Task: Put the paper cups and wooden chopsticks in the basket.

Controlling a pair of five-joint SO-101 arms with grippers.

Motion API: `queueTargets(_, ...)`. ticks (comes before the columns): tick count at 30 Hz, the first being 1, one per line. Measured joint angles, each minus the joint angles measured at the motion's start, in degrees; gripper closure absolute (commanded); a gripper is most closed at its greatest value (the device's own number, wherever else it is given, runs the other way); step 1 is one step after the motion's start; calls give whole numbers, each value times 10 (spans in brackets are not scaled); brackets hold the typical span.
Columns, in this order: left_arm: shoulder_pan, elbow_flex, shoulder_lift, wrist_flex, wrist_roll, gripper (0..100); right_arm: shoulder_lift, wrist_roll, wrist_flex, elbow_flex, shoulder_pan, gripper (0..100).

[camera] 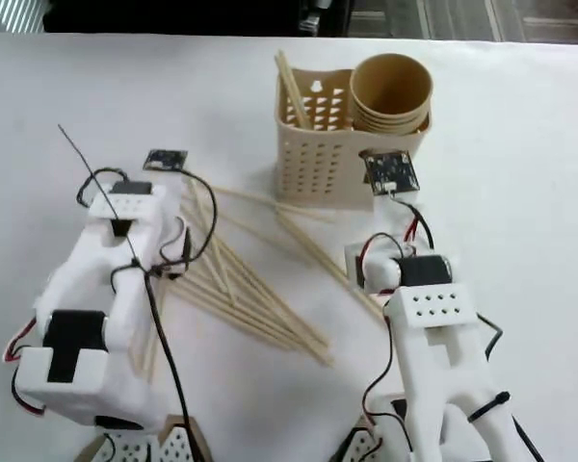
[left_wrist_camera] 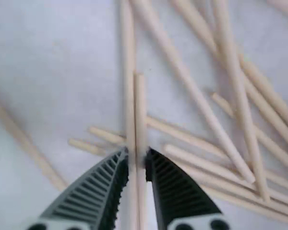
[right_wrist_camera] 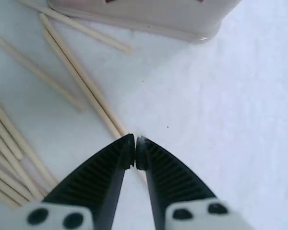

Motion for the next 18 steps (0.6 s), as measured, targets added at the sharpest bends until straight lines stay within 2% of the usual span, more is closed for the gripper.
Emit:
queueTargets(3, 21, -16, 2, 2, 1, 977, 0, 0, 0, 0, 0, 981)
queueTargets(7, 38, -57, 4, 46, 1, 977, 0, 0, 0, 0, 0, 981)
queueTargets(13, 37, -146, 4, 125, 1, 977, 0, 0, 0, 0, 0, 981)
queueTargets(18, 37, -164, 4, 148, -4, 976, 0, 0, 0, 0, 1, 981)
